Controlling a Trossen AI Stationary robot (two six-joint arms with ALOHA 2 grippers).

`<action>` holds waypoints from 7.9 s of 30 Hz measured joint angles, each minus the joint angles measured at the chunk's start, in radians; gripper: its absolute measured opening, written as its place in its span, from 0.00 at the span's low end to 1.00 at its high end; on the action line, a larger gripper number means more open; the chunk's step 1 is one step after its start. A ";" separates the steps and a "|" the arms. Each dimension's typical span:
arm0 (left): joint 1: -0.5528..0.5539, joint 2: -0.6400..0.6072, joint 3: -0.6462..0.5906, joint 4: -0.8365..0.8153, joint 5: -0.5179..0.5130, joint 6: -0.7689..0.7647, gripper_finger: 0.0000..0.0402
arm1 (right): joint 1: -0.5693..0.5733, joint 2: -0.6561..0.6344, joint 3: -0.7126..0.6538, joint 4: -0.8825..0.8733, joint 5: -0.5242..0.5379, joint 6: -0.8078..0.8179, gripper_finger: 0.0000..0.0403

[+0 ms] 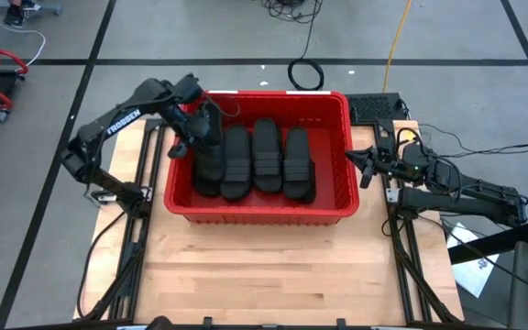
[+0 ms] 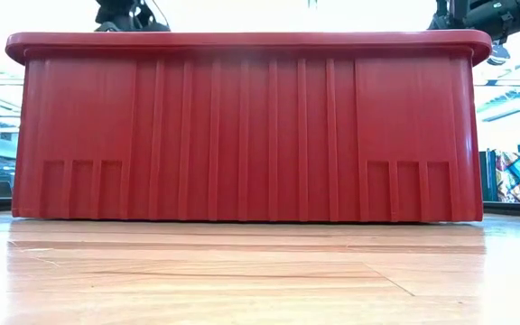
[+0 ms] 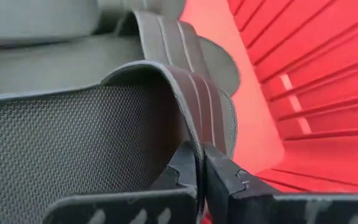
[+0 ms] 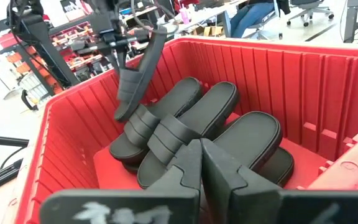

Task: Pick and place slides into bin
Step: Put the black slide into the red bin, then return to Home Position

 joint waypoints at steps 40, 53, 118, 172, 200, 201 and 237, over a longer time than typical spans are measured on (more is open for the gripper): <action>0.135 0.203 -0.137 0.170 -0.037 -0.019 0.15 | 0.000 0.000 0.000 0.002 0.003 0.027 0.00; 0.152 0.102 -0.119 0.164 -0.141 -0.147 0.50 | 0.000 0.000 0.000 0.002 0.001 0.026 0.00; -0.995 -0.944 -0.659 1.184 -0.965 -1.038 0.00 | 0.348 -0.086 -0.057 0.120 -0.041 -0.209 0.00; -1.011 -1.472 -1.057 1.185 -0.708 -1.239 0.05 | 0.348 -0.231 -0.358 0.517 0.079 -0.104 0.00; -1.011 -1.472 -1.057 1.186 -0.708 -1.238 0.04 | 0.348 -0.231 -0.357 0.517 0.078 -0.104 0.00; -1.011 -1.472 -1.057 1.186 -0.708 -1.238 0.03 | 0.348 -0.231 -0.357 0.517 0.078 -0.105 0.00; -1.011 -1.472 -1.057 1.186 -0.708 -1.239 0.08 | 0.348 -0.231 -0.357 0.516 0.078 -0.105 0.00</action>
